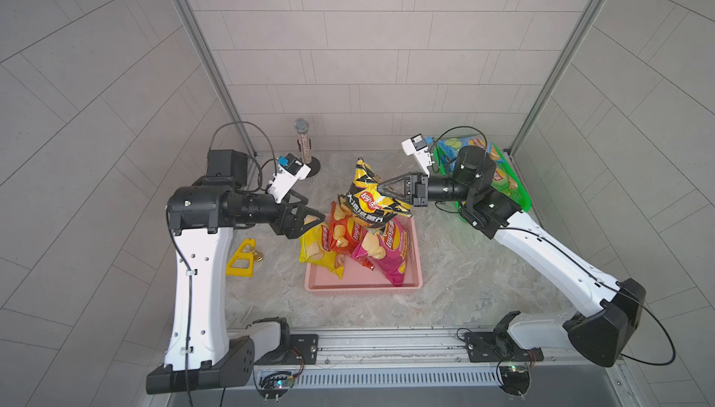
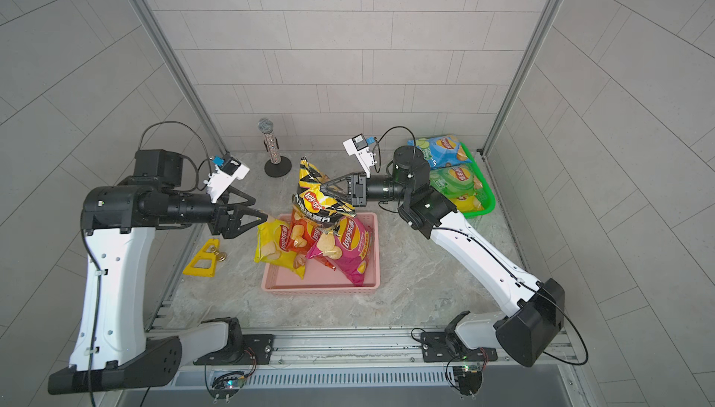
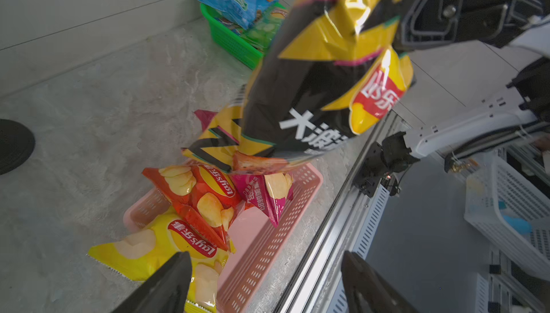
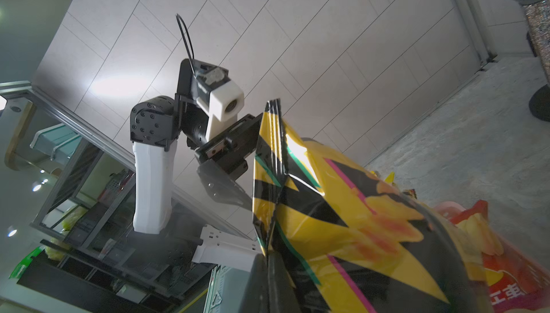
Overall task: Put the potato chips into the basket
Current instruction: Pick up the potato chip from the center of the board, then place the potato chip in the basket.
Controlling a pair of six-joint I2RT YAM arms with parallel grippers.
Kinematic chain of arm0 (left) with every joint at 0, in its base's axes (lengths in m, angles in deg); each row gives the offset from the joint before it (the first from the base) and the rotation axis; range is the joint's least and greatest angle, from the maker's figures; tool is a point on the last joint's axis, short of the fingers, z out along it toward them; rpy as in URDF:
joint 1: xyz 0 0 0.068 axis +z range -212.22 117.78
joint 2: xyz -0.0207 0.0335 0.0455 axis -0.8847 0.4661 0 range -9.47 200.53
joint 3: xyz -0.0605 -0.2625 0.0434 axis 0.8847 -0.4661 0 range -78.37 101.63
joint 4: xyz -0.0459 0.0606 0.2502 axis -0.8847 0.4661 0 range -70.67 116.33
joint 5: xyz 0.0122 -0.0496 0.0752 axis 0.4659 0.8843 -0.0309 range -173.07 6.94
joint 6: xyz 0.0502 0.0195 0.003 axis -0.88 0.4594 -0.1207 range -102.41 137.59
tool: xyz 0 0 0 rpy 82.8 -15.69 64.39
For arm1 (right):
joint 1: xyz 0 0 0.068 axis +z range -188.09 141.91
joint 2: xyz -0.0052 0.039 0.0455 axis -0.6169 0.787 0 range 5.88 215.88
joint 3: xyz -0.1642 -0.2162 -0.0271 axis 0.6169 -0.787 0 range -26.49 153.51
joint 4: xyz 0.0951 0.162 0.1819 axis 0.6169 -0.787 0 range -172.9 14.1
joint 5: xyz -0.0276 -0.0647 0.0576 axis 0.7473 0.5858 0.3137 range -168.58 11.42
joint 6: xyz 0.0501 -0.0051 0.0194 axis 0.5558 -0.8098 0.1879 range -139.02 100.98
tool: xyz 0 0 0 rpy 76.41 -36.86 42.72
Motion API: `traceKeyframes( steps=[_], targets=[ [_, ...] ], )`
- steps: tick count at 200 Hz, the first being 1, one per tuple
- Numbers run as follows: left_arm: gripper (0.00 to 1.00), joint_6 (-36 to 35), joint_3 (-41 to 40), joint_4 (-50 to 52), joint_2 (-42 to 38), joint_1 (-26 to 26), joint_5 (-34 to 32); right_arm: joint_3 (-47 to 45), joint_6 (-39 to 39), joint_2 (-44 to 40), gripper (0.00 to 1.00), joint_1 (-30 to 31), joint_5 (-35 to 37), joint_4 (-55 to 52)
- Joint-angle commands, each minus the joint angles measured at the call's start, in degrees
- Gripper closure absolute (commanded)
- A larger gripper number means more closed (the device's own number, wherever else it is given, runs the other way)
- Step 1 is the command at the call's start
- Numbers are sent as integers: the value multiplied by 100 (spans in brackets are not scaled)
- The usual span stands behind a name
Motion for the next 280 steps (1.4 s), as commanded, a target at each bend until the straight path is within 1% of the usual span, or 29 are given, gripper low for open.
traceKeyframes(
  steps=[1,14,28,41,55,74,87,97,109,128,149,161,193,219,234,244,263,280],
  targets=[
    [9,1045,359,-428,88,10,-778,436,-952,8,100,221,-224,-969],
    [8,1397,352,-640,130,57,-1274,707,-1631,45,100,362,-89,-1758],
    [6,1648,259,-818,169,307,-1583,1064,-2494,126,100,538,157,-2793],
    [6,1810,176,-887,271,734,-1577,1406,-3273,275,100,753,452,-3752],
    [6,1873,147,-850,462,1235,-1432,1745,-4009,481,100,1039,784,-4544],
    [6,1791,-38,-856,681,1737,-1325,1989,-4614,784,100,1383,1224,-5072],
    [6,1675,-372,-1039,723,1855,-1494,2118,-4944,997,100,1572,1490,-5337],
    [5,1654,-737,-1293,713,1905,-1721,2222,-5171,1172,100,1699,1678,-5547],
    [6,1613,-1203,-1578,704,2014,-1809,2314,-5389,1346,100,1814,1849,-5745],
    [5,1532,-1792,-1794,730,2199,-1692,2360,-5528,1567,100,1932,2232,-5824],
    [5,1170,-2219,-1726,826,2248,-1510,2414,-5588,1733,100,1987,2652,-5812],
    [5,1087,-2472,-1760,850,2283,-1411,2422,-5610,1759,100,2025,2901,-5754],
    [6,1049,-3054,-2019,707,2315,-1209,2259,-5608,1510,100,2206,3340,-5212],
    [6,1210,-3549,-2408,484,2319,-1146,2017,-5553,1229,100,2406,3746,-4751],
    [5,1402,-3843,-2650,392,2312,-1153,1900,-5543,1158,100,2554,4124,-4608],
    [5,1434,-3977,-2753,332,2316,-1110,1799,-5594,1117,100,2711,4576,-4487],
    [6,1416,-3976,-2774,285,2318,-1328,1657,-5720,1046,100,2977,5411,-4249],
    [6,1440,-3994,-2818,281,2328,-1287,1439,-5749,951,100,3128,5840,-3882]
  ],
)
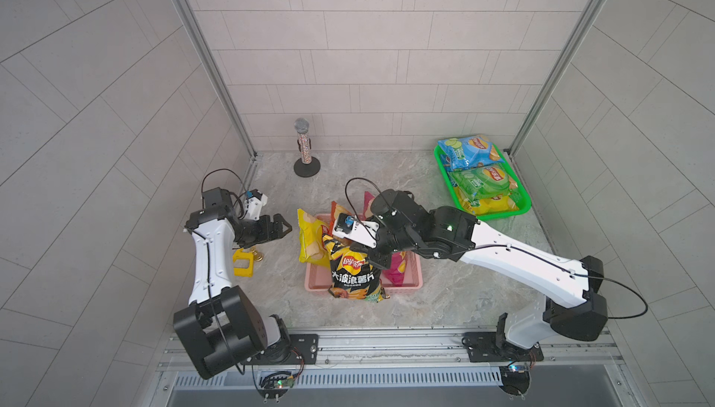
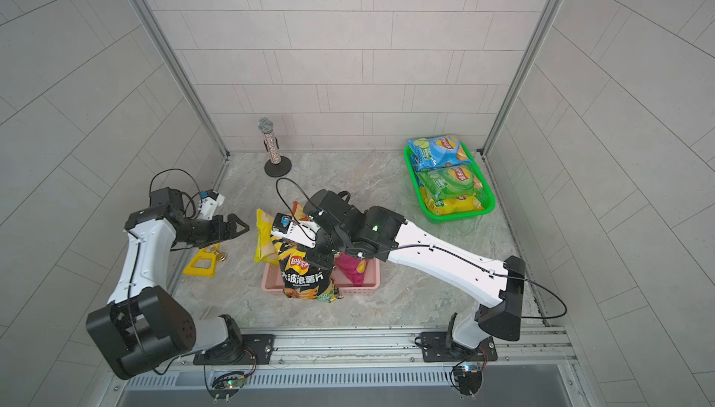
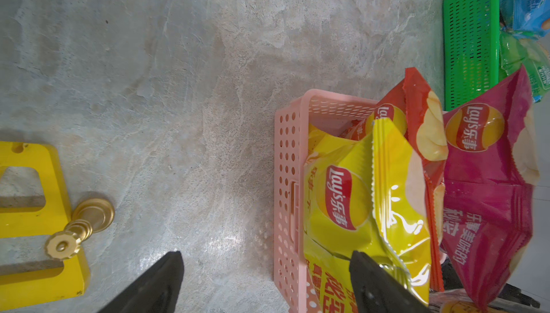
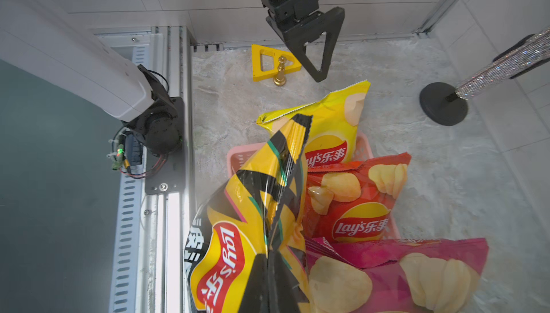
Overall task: Put the potato chips into the basket
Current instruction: Place the potato chip in the basket.
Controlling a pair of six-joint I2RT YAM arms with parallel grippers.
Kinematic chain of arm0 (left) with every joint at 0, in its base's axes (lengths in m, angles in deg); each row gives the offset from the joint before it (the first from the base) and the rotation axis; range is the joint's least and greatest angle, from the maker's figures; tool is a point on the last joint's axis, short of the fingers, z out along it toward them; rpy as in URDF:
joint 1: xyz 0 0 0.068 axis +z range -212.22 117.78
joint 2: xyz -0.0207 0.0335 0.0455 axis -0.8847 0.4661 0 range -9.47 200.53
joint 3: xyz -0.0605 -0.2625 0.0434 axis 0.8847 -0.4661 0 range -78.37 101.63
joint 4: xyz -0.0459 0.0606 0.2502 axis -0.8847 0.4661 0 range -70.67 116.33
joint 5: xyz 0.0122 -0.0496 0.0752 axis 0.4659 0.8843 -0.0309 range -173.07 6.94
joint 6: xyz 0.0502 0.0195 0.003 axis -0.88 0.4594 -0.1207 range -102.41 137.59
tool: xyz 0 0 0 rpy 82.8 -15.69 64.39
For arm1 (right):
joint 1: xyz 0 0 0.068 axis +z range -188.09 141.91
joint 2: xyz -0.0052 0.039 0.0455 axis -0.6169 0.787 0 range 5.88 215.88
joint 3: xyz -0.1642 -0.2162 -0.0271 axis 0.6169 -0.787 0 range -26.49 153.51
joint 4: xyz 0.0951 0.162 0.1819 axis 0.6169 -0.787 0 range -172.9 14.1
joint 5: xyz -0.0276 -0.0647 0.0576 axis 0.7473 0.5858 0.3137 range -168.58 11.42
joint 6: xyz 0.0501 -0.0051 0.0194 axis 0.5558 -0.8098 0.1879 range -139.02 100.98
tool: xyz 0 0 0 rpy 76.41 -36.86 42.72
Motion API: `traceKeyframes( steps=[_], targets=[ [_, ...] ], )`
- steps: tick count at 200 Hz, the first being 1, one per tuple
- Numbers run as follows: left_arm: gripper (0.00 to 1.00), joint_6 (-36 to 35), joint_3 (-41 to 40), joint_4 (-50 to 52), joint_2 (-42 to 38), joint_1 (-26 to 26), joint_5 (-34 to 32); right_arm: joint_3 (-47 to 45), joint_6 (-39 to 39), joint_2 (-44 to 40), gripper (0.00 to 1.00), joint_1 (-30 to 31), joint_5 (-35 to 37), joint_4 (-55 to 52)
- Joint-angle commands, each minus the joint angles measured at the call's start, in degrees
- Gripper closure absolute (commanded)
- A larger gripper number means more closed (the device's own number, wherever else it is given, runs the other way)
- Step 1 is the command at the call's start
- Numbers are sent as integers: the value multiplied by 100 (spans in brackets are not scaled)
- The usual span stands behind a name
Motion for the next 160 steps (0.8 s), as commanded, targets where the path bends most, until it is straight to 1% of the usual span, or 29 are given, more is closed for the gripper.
traceKeyframes(
  steps=[1,21,35,59,76,98,129,160],
  targets=[
    [6,59,-49,-242,-147,55,10,-240,-146,-187,100,187,1123,664],
    [5,52,-36,-227,-86,55,67,-553,-340,-276,100,373,1653,1099],
    [6,44,-49,-225,-76,65,46,-646,-484,-264,100,473,1983,1251],
    [6,22,-69,-223,-99,66,64,-793,-833,-260,100,739,2747,1504],
    [6,29,-71,-227,-102,72,72,-952,-1092,-375,100,922,3074,1789],
    [7,-10,-63,-189,-110,75,182,-1029,-1247,-561,100,1043,3161,1949],
    [8,-150,20,-66,-238,75,488,-1138,-1300,-846,100,1110,2866,1982],
    [12,-535,280,281,-476,70,879,-1454,-1587,-1062,100,1301,3062,2308]
  ],
)
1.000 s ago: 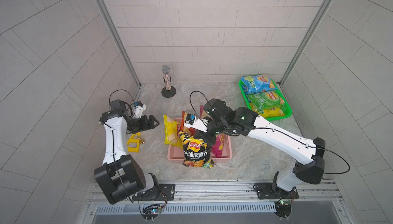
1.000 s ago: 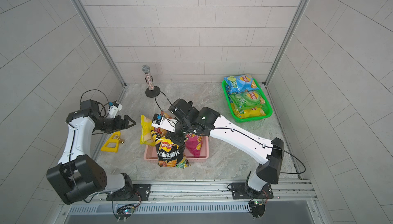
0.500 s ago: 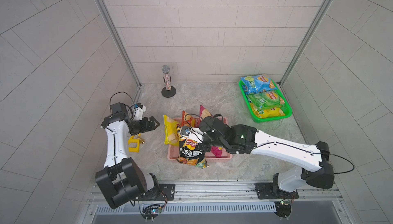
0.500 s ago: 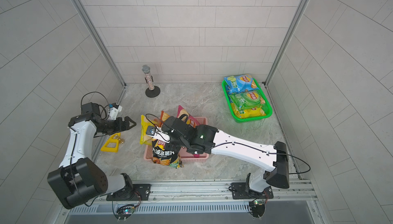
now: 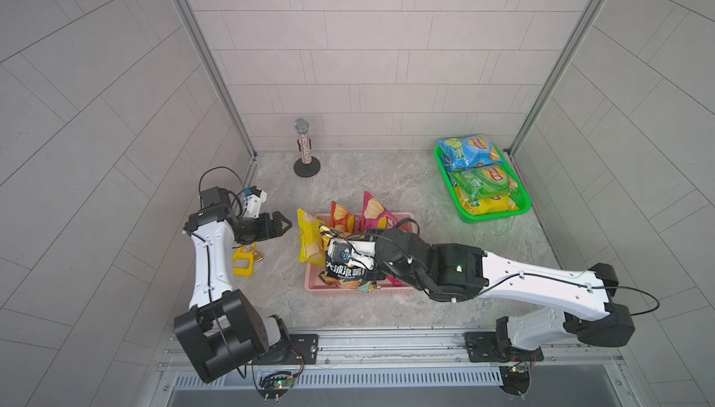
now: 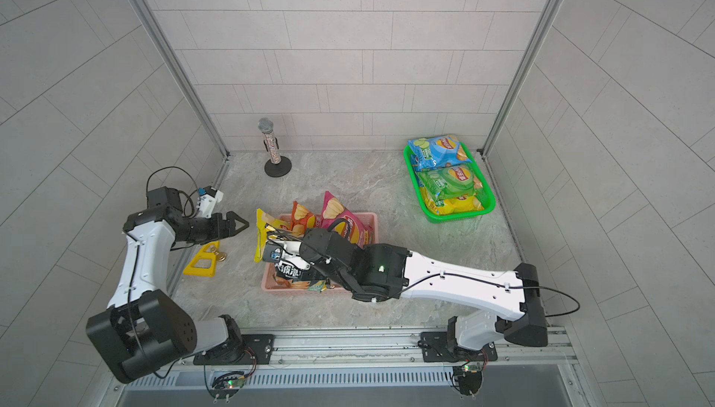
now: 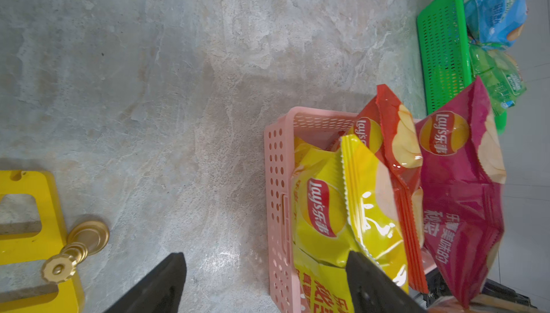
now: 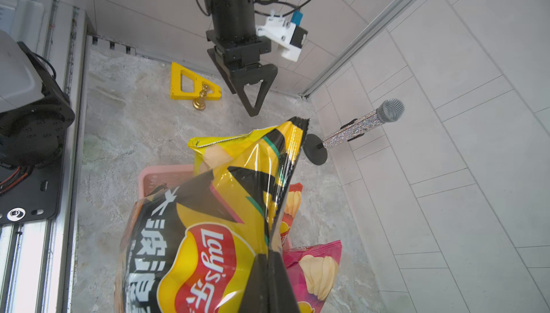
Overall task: Put the potato chips into the basket
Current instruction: Place the potato chip in the basket.
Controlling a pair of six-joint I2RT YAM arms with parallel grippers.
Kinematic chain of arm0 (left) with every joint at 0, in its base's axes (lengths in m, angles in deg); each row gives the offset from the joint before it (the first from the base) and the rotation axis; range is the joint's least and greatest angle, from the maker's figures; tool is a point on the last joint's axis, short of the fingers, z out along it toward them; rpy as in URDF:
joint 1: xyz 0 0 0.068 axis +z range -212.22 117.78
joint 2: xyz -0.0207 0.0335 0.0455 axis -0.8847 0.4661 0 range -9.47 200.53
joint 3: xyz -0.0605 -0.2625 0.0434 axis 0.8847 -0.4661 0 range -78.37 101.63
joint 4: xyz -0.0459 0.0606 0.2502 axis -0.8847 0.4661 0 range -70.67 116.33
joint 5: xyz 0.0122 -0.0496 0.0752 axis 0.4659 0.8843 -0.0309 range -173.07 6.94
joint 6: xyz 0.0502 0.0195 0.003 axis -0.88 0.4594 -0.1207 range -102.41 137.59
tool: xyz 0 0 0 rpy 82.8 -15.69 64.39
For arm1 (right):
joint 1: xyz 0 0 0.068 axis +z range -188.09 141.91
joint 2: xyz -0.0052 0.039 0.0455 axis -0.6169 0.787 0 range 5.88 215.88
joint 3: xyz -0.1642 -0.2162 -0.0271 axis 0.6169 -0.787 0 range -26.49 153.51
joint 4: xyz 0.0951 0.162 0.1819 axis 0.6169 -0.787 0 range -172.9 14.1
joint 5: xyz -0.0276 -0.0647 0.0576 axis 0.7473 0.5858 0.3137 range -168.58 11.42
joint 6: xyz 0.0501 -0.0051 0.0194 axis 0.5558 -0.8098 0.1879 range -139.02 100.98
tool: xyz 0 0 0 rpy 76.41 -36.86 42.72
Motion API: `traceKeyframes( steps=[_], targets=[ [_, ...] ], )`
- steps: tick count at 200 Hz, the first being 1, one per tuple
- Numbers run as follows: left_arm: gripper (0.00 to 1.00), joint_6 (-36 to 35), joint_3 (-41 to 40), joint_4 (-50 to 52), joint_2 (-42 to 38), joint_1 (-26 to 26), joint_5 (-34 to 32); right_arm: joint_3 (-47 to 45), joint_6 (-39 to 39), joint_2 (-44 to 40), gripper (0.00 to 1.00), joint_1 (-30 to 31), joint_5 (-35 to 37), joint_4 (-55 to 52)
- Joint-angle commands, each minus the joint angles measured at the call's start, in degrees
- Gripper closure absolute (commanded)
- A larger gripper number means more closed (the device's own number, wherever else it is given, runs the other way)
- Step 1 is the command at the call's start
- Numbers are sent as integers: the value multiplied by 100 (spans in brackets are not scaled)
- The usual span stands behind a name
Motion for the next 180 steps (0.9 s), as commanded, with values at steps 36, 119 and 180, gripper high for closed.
traceKeyframes(
  steps=[36,119,180],
  targets=[
    [16,-602,397,481,-599,42,702,-437,-594,-131,100,149,597,773],
    [23,-1492,901,1601,-837,36,1048,-1126,-1147,144,100,240,1055,1811],
    [39,-2912,1255,2902,-765,9,1518,-1498,-1795,98,100,660,1515,2749]
  ],
)
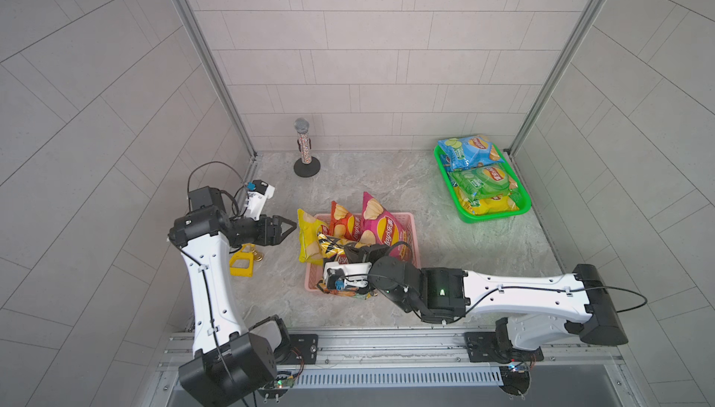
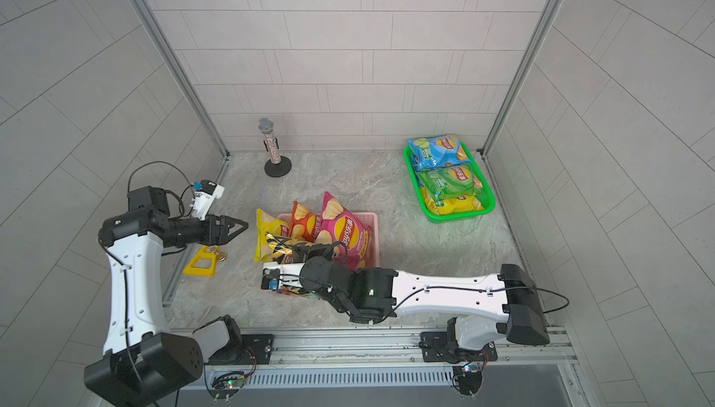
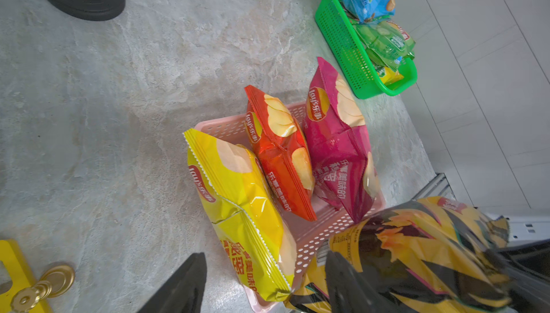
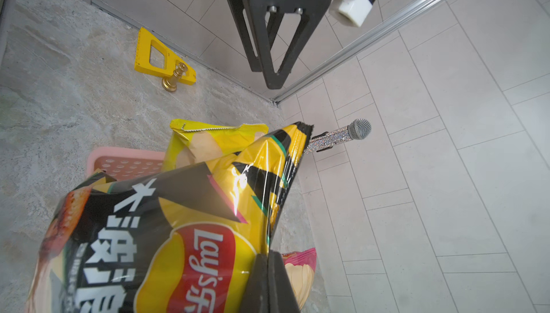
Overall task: Put the potato chips into the basket
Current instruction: Place the potato chip in the basket.
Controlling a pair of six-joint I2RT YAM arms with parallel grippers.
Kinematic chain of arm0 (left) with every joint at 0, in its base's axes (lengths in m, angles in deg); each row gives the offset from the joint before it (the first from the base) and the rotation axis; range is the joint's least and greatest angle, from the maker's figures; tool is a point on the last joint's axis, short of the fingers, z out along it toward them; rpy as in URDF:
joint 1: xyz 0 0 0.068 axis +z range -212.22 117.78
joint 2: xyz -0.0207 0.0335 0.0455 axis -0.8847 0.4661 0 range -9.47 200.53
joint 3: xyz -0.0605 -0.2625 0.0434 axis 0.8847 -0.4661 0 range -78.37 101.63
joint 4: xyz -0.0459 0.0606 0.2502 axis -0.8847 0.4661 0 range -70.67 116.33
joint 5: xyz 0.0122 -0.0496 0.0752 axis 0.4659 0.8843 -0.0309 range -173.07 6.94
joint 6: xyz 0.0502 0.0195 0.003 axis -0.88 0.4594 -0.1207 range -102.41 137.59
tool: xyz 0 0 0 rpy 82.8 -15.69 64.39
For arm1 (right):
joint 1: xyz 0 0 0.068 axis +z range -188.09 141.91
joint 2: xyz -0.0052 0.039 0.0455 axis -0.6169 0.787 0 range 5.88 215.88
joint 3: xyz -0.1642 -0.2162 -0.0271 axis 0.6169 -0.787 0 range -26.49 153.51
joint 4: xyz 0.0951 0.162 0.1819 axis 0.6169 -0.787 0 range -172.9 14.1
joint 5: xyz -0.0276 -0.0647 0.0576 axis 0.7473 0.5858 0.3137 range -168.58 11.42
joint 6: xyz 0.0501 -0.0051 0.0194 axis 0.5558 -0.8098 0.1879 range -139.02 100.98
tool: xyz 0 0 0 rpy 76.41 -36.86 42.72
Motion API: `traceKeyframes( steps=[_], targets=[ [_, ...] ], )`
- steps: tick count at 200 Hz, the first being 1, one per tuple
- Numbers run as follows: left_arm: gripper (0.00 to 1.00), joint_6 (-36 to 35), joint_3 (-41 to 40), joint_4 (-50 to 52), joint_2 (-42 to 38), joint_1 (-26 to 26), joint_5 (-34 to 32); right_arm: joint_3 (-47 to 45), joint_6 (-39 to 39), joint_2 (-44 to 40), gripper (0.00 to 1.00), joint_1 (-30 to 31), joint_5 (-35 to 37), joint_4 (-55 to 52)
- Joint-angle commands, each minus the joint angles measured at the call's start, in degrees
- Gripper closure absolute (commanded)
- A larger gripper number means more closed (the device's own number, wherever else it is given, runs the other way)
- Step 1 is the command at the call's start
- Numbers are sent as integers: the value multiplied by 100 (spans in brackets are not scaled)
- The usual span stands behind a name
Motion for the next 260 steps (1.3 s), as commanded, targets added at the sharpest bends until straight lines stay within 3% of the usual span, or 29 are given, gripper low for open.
traceKeyframes(
  steps=[1,22,56,100,141,162,183,260],
  targets=[
    [40,-1254,406,1181,27,9,378,31,-376,-34,100,198,378,560],
    [56,-2917,900,2699,125,0,270,103,-280,-7,100,236,488,499],
    [100,-3215,928,2741,-444,-18,-541,65,-121,8,100,237,491,444],
    [100,-3050,684,2753,-828,-45,-987,-73,-88,132,100,188,493,713],
    [100,-2669,337,2733,-836,-64,-515,-176,-575,227,100,165,500,1133],
    [100,-1098,326,1620,-778,-62,-691,-307,-842,291,100,174,480,1482],
    [100,-295,318,993,-529,-62,-719,-491,-1160,414,100,184,498,1913],
    [100,565,164,58,265,-60,-621,-753,-2357,724,100,329,772,2858]
  ],
)
